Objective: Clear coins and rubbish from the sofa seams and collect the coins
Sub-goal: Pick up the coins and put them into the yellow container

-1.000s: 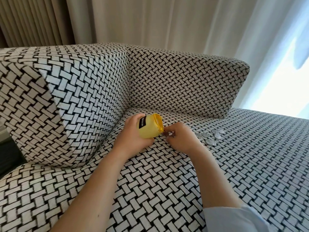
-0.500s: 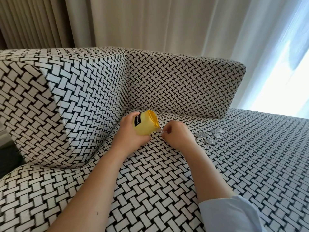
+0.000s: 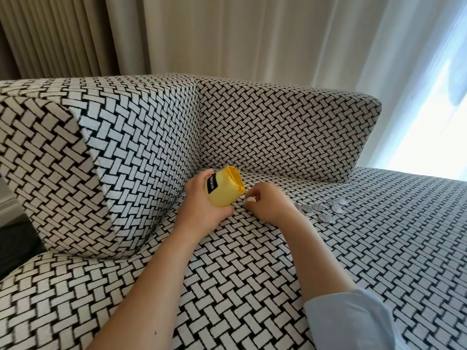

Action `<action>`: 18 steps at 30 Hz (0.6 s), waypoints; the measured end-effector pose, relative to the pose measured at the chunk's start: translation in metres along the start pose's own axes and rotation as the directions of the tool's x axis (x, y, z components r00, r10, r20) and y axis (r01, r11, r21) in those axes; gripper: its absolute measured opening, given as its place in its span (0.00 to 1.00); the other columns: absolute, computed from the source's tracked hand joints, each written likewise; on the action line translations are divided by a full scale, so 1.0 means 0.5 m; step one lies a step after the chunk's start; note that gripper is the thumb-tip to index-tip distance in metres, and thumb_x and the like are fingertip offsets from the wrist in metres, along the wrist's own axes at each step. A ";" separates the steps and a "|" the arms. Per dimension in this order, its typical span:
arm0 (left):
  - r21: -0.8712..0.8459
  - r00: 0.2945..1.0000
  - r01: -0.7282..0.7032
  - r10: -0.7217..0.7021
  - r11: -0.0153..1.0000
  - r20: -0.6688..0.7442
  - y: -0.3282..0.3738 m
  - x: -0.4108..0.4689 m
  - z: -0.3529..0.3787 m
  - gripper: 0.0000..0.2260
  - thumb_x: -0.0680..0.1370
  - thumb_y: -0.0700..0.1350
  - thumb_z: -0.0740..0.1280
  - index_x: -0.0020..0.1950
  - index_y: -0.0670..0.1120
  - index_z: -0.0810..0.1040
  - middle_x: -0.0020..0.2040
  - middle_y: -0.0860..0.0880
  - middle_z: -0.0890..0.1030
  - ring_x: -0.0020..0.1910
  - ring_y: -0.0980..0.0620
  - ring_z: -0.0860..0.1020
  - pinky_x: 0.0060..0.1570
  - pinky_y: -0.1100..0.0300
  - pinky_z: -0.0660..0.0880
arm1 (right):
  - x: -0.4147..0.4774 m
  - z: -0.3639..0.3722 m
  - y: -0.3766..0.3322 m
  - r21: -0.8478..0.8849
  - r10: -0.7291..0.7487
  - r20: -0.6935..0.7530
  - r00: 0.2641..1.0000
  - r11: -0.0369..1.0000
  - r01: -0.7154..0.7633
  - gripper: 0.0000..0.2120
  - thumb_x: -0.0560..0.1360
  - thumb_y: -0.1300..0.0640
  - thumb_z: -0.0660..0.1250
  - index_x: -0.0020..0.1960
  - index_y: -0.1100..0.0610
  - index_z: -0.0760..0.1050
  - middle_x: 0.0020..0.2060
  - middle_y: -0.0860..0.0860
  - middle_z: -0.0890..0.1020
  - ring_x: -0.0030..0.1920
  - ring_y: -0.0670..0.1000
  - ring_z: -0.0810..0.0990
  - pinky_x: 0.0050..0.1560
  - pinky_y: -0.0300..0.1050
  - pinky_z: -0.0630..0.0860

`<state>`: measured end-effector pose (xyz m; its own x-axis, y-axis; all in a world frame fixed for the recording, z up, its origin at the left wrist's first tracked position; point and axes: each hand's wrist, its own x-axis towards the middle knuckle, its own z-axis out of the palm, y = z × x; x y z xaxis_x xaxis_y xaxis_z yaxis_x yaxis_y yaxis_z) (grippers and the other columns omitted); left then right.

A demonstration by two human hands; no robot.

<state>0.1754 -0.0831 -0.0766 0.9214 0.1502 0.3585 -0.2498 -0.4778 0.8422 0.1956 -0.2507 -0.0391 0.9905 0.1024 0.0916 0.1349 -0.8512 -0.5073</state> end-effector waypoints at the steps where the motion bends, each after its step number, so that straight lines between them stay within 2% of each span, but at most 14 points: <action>1: 0.001 1.000 -0.002 0.002 1.000 0.002 -0.001 0.000 0.000 0.40 0.64 0.45 0.79 0.71 0.55 0.63 0.62 0.54 0.64 0.48 0.67 0.67 0.39 0.71 0.63 | -0.002 0.001 0.002 0.016 0.003 -0.020 1.000 1.000 -0.003 0.04 0.76 0.53 0.68 0.50 0.50 0.77 0.40 0.45 0.78 0.41 0.48 0.77 0.37 0.42 0.74; 2: 0.004 1.000 -0.002 0.002 1.000 0.003 -0.001 0.000 0.001 0.40 0.63 0.45 0.79 0.71 0.55 0.63 0.62 0.54 0.64 0.48 0.68 0.66 0.39 0.70 0.63 | -0.005 0.001 0.003 0.039 0.001 -0.047 0.999 0.999 0.001 0.02 0.75 0.54 0.69 0.46 0.50 0.77 0.39 0.45 0.79 0.41 0.48 0.78 0.37 0.42 0.74; 4: 0.026 1.000 -0.003 0.003 1.000 0.008 0.000 0.000 0.000 0.41 0.63 0.46 0.79 0.71 0.56 0.63 0.62 0.54 0.63 0.47 0.69 0.65 0.39 0.70 0.62 | -0.012 0.002 0.005 0.095 0.000 -0.118 0.993 0.995 0.011 0.05 0.73 0.55 0.71 0.42 0.48 0.76 0.38 0.43 0.79 0.41 0.47 0.78 0.40 0.44 0.77; 6: 0.041 1.000 -0.005 0.004 0.999 0.031 0.001 0.000 0.001 0.42 0.63 0.45 0.78 0.72 0.57 0.62 0.63 0.54 0.62 0.48 0.67 0.66 0.41 0.69 0.64 | -0.018 -0.008 0.003 0.252 0.039 -0.226 0.973 0.967 0.019 0.05 0.72 0.56 0.72 0.42 0.48 0.77 0.39 0.44 0.80 0.41 0.47 0.80 0.43 0.48 0.80; 8: 0.031 0.998 0.011 -0.013 0.999 0.065 0.005 0.000 0.003 0.44 0.62 0.44 0.78 0.72 0.58 0.60 0.61 0.55 0.60 0.49 0.59 0.68 0.46 0.64 0.67 | -0.024 -0.026 -0.004 0.507 0.101 -0.331 0.938 0.858 0.086 0.04 0.72 0.57 0.73 0.44 0.50 0.79 0.39 0.45 0.82 0.41 0.47 0.81 0.43 0.44 0.81; 10: 0.012 0.994 0.019 -0.020 1.000 0.103 0.013 -0.002 0.007 0.44 0.61 0.44 0.78 0.72 0.59 0.59 0.59 0.57 0.58 0.49 0.59 0.67 0.50 0.59 0.67 | -0.034 -0.044 -0.016 0.657 0.104 -0.363 0.926 0.733 0.175 0.05 0.71 0.59 0.74 0.43 0.51 0.81 0.38 0.45 0.83 0.40 0.44 0.81 0.41 0.38 0.80; 13: -0.043 0.985 0.010 -0.003 0.999 0.173 0.030 -0.007 0.015 0.44 0.59 0.48 0.75 0.71 0.61 0.59 0.59 0.58 0.58 0.50 0.64 0.66 0.48 0.63 0.66 | -0.052 -0.048 -0.028 0.692 0.048 -0.307 0.951 0.697 0.188 0.04 0.70 0.57 0.75 0.43 0.51 0.83 0.36 0.44 0.84 0.35 0.38 0.79 0.34 0.32 0.75; 16: -0.063 0.978 0.003 0.010 0.998 0.209 0.035 -0.012 0.022 0.43 0.61 0.47 0.76 0.72 0.61 0.59 0.61 0.58 0.59 0.51 0.68 0.66 0.45 0.66 0.65 | -0.064 -0.050 -0.013 0.740 0.146 -0.314 0.938 0.657 0.145 0.03 0.73 0.53 0.73 0.47 0.50 0.83 0.41 0.48 0.84 0.35 0.37 0.79 0.31 0.30 0.74; 18: -0.044 0.976 -0.016 0.025 0.999 0.215 0.032 -0.014 0.023 0.42 0.62 0.47 0.77 0.71 0.61 0.60 0.61 0.58 0.59 0.50 0.69 0.65 0.44 0.68 0.65 | -0.072 -0.056 0.012 0.702 0.187 -0.324 0.927 0.705 0.103 0.04 0.76 0.56 0.69 0.49 0.50 0.82 0.41 0.50 0.83 0.31 0.35 0.77 0.30 0.28 0.73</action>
<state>0.1682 -0.1016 -0.0703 0.9572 -0.0515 0.2848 -0.2775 -0.4420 0.8530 0.1601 -0.2739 -0.0217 0.9354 -0.2309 0.2680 0.2156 -0.2284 -0.9494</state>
